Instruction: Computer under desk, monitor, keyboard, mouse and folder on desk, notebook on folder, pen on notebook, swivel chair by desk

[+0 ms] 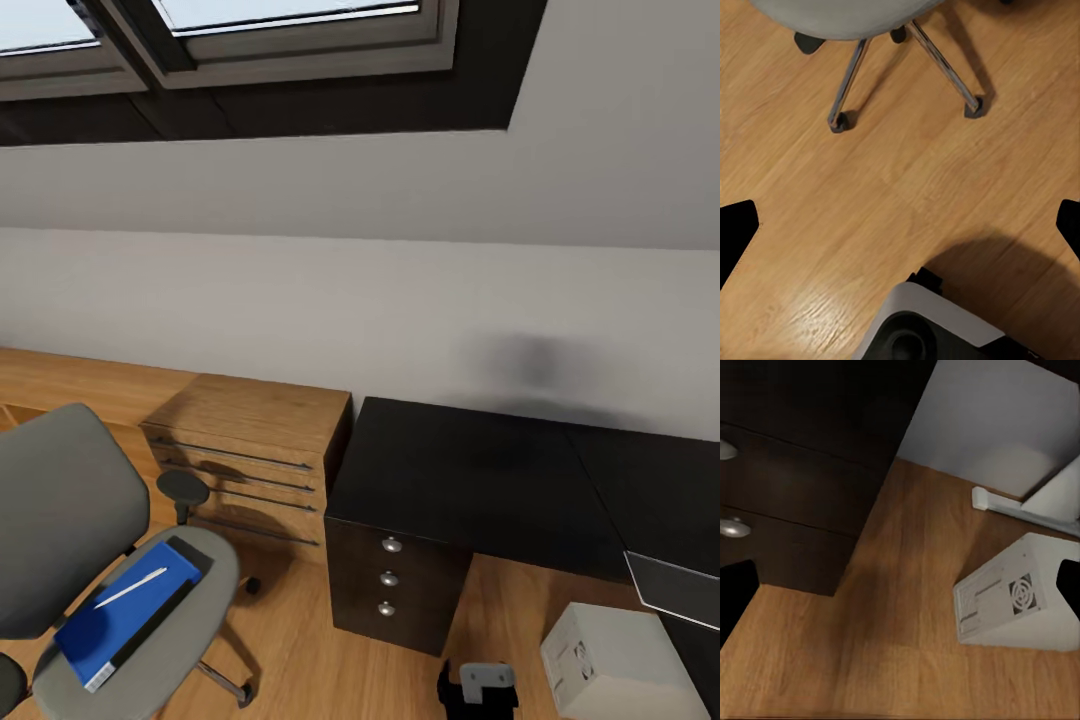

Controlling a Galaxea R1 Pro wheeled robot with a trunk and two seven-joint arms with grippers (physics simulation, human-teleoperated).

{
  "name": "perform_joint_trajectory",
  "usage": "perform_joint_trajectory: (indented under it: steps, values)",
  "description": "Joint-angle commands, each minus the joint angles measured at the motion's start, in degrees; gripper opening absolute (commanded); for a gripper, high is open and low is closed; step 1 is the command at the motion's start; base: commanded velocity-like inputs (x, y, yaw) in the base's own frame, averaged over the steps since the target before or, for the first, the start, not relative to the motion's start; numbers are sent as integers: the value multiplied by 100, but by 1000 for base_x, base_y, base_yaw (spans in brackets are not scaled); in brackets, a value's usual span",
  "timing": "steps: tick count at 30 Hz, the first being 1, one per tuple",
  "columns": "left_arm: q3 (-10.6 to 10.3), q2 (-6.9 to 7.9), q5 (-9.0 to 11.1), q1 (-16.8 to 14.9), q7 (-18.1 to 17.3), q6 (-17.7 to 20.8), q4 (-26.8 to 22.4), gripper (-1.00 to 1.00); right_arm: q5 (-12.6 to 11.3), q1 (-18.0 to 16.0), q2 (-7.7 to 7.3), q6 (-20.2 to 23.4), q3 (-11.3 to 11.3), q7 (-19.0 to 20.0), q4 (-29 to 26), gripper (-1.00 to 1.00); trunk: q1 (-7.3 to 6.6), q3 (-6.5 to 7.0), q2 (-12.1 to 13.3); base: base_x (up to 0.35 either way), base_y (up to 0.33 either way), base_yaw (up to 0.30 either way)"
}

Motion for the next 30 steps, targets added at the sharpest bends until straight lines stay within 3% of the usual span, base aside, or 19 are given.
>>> perform_joint_trajectory:
  steps: [1,4,7,11,14,18,22,27,30]
  values:
    - [-32,4,39,-10,25,-33,-4,100,-60,-6,-1,-29,46,23,8,100,2,-9,-8,0,0,1]
    - [-34,-22,42,-10,32,-33,46,100,-62,-6,-5,-26,43,115,16,100,2,-9,-8,0,0,0]
    - [-28,-169,25,-10,29,-35,342,100,-55,-6,8,-34,53,192,71,100,2,-9,-8,0,0,0]
    - [-24,-248,20,-10,28,-37,499,100,-59,-6,1,-39,49,230,85,100,2,-9,-8,0,0,0]
    - [-3,-352,15,-10,24,-43,778,100,-62,-6,7,-425,54,247,229,100,2,-9,-8,0,0,60]
    - [12,-433,11,-10,-309,-58,1031,100,-62,-6,4,-518,40,252,276,100,2,-9,-8,0,0,247]
    - [47,-446,17,-10,-953,-60,1311,100,-66,-6,-5,-525,30,257,282,100,2,-11,-8,0,0,264]
    - [74,-469,42,-10,-1124,-47,1439,100,-70,-6,-85,-526,32,257,295,100,2,-20,-8,0,0,267]
    - [78,-511,57,-10,-1177,-43,1782,100,-133,-6,-118,-526,29,257,347,100,2,-27,-8,0,0,268]
